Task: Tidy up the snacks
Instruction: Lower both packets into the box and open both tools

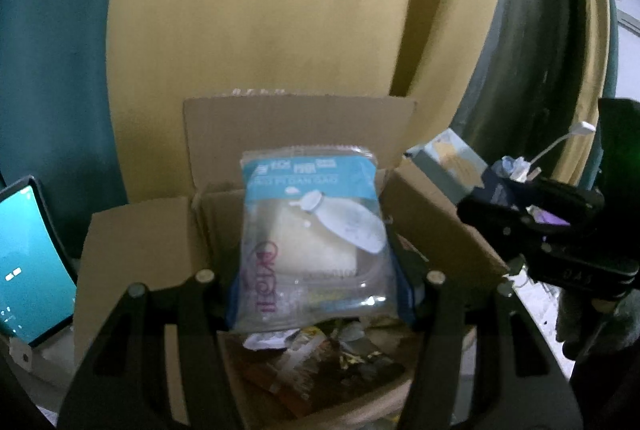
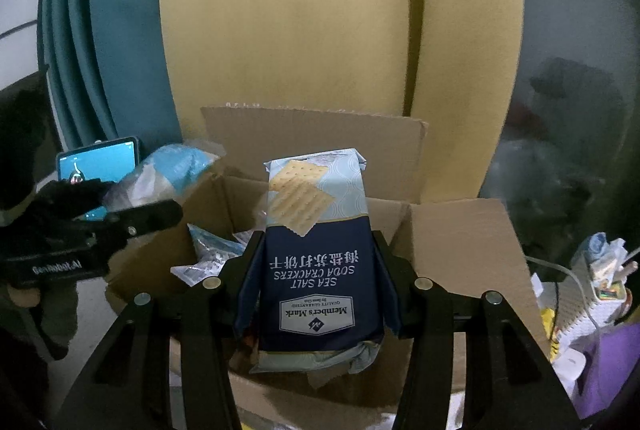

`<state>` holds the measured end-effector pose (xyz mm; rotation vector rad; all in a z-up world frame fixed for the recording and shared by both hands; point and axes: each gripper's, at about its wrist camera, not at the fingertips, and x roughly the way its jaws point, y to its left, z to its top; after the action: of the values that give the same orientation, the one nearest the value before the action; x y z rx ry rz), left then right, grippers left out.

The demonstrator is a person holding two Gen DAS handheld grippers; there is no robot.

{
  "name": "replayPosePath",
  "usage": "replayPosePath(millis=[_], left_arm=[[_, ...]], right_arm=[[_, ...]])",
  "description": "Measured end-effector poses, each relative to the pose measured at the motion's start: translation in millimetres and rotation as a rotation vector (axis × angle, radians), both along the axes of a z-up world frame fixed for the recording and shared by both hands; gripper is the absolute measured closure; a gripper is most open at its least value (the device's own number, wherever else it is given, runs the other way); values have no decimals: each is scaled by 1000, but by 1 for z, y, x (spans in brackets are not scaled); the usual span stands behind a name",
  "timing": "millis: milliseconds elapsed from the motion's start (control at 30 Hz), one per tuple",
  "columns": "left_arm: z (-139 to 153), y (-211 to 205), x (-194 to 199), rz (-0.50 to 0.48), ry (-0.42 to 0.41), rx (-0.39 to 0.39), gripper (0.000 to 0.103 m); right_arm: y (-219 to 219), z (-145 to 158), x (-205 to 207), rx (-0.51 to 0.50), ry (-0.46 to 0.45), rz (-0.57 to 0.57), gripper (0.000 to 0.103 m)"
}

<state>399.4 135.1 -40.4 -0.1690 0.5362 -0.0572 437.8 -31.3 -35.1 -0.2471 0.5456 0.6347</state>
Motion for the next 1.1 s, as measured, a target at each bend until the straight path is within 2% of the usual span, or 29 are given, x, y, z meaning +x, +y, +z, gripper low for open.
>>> replayPosePath(millis=[433,867,1000,1100], left_arm=[[-32,10,26,31,114,11,44],[-41,9,32,24,197,7,43],[-40,8,33,26,205,8,41],[-42,4,32,10,224,26,34]], right_arm=[[30,-32,34,-15,57,44,50],[38,-57,43,-51,113,37,50],[41,-62,46,-60,127,30,50],[46,-67,48,-70,147,31,50]])
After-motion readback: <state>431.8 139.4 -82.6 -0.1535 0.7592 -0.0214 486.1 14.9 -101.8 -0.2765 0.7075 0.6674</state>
